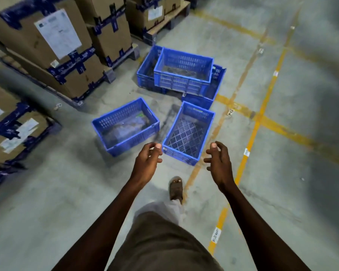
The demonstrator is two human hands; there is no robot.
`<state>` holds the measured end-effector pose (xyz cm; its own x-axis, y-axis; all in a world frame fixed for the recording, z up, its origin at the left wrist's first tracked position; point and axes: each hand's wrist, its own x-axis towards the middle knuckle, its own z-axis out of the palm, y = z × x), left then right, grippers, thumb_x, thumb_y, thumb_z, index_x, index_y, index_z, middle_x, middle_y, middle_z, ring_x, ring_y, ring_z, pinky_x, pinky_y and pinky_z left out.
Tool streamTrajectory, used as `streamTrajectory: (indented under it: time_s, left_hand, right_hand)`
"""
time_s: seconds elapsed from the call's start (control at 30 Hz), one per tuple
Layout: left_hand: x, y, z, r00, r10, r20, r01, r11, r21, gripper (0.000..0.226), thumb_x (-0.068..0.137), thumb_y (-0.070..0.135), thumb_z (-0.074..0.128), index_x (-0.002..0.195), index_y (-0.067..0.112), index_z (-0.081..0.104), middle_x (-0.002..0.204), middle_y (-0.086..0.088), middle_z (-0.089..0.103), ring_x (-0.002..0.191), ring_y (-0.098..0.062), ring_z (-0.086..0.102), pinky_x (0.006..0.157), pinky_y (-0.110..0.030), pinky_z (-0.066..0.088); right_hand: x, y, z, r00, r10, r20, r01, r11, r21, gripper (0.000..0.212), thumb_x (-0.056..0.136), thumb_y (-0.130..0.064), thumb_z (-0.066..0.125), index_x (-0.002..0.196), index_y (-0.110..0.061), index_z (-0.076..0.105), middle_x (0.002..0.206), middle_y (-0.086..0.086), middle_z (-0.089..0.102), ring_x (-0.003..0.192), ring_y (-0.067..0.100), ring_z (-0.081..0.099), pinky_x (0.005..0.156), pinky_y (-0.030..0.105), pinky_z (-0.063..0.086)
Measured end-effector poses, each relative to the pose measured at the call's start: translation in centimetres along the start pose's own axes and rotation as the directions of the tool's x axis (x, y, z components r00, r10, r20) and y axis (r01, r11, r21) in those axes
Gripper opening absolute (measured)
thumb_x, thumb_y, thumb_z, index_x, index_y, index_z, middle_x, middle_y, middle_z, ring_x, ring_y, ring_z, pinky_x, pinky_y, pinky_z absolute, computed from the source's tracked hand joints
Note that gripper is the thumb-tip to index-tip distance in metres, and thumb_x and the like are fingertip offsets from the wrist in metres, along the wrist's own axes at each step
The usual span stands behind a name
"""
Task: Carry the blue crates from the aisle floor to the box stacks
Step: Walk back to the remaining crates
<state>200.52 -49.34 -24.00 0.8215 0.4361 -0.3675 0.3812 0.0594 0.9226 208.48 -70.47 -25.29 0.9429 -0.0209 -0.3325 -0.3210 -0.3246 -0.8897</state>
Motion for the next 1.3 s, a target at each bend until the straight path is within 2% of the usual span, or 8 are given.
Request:
streamTrajectory:
  time_s: [0.2, 0.33, 0.53, 0.7, 0.8, 1.0, 1.13, 1.3]
  left_hand:
    - [11.2, 6.1, 7.3, 1.000, -0.013, -0.015, 0.013, 1.000, -0.018, 0.016, 0.102, 0.037, 0.049, 0.101, 0.024, 0.059, 0.095, -0.002, 0.069, 0.073, -0.009, 0.066, 0.064, -0.013, 0.047]
    - [17.9, 9.9, 11.0, 0.998, -0.027, -0.059, 0.025, 0.999, -0.034, 0.011, 0.102, 0.034, 0.051, 0.100, 0.026, 0.059, 0.096, -0.004, 0.068, 0.070, -0.004, 0.064, 0.061, -0.011, 0.046]
    - [26.6, 11.7, 16.2, 0.971, -0.082, -0.226, 0.072, 0.996, -0.051, 0.007, 0.100, 0.037, 0.053, 0.098, 0.032, 0.058, 0.097, -0.004, 0.071, 0.073, -0.008, 0.065, 0.062, -0.012, 0.045]
    - [32.8, 11.2, 23.3, 0.866, -0.233, -0.442, 0.203, 0.972, -0.116, 0.039, 0.079, 0.067, 0.052, 0.099, 0.034, 0.059, 0.098, -0.003, 0.072, 0.076, -0.019, 0.067, 0.064, -0.022, 0.046]
    - [35.5, 10.9, 28.3, 0.751, -0.334, -0.570, 0.248, 0.942, -0.225, 0.020, 0.096, 0.045, 0.057, 0.108, 0.030, 0.057, 0.102, -0.009, 0.070, 0.080, -0.022, 0.066, 0.055, -0.011, 0.043]
    - [38.3, 11.1, 35.7, 0.608, -0.550, -0.573, 0.229, 0.812, -0.537, 0.018, 0.102, 0.037, 0.050, 0.104, 0.021, 0.056, 0.093, -0.011, 0.062, 0.071, -0.018, 0.058, 0.050, -0.018, 0.041]
    - [40.1, 6.8, 36.9, 0.536, -0.670, -0.514, 0.268, 0.713, -0.648, 0.028, 0.101, 0.047, 0.047, 0.105, 0.020, 0.055, 0.100, -0.013, 0.064, 0.081, -0.026, 0.061, 0.061, -0.028, 0.044]
    - [43.1, -2.8, 36.8, 0.454, -0.748, -0.484, 0.320, 0.644, -0.695, 0.026, 0.101, 0.046, 0.047, 0.094, 0.023, 0.054, 0.094, -0.011, 0.062, 0.075, -0.023, 0.059, 0.059, -0.028, 0.045]
  right_hand:
    - [14.8, -4.5, -3.0, 0.995, 0.001, 0.101, 0.013, 0.991, -0.135, 0.049, 0.098, -0.061, 0.045, 0.134, -0.029, 0.050, 0.112, -0.001, 0.068, 0.068, -0.003, 0.068, 0.074, 0.033, 0.049]
    - [24.6, -7.6, -4.0, 0.983, 0.004, 0.184, 0.030, 0.982, -0.185, 0.064, 0.086, -0.074, 0.044, 0.132, -0.030, 0.051, 0.108, -0.002, 0.069, 0.070, -0.004, 0.068, 0.074, 0.033, 0.049]
    - [40.4, -8.5, -3.9, 0.948, -0.021, 0.318, 0.130, 0.936, -0.326, 0.089, 0.066, -0.100, 0.038, 0.126, -0.035, 0.053, 0.099, -0.008, 0.072, 0.092, 0.022, 0.072, 0.088, 0.048, 0.056]
    - [53.7, -8.6, -3.7, 0.875, 0.036, 0.482, 0.177, 0.904, -0.389, 0.092, 0.065, -0.100, 0.039, 0.123, -0.031, 0.057, 0.102, 0.000, 0.070, 0.095, 0.027, 0.069, 0.091, 0.053, 0.054]
    - [61.2, -9.2, -3.6, 0.801, 0.062, 0.595, 0.240, 0.878, -0.415, 0.092, 0.070, -0.096, 0.041, 0.122, -0.022, 0.058, 0.099, 0.001, 0.069, 0.098, 0.030, 0.068, 0.093, 0.052, 0.053]
    - [70.4, -11.2, -3.5, 0.656, 0.055, 0.753, 0.416, 0.805, -0.422, 0.020, 0.101, -0.050, 0.051, 0.094, -0.031, 0.053, 0.091, 0.004, 0.064, 0.087, 0.027, 0.063, 0.088, 0.050, 0.052]
    - [74.2, -9.1, -2.2, 0.640, 0.118, 0.760, 0.415, 0.779, -0.470, 0.035, 0.103, -0.047, 0.050, 0.107, -0.014, 0.057, 0.104, 0.012, 0.065, 0.101, 0.030, 0.061, 0.084, 0.037, 0.043]
    - [78.5, -0.8, 0.8, 0.658, 0.248, 0.711, 0.362, 0.723, -0.588, 0.059, 0.093, -0.069, 0.046, 0.113, -0.014, 0.058, 0.108, 0.014, 0.068, 0.101, 0.032, 0.063, 0.093, 0.045, 0.050]
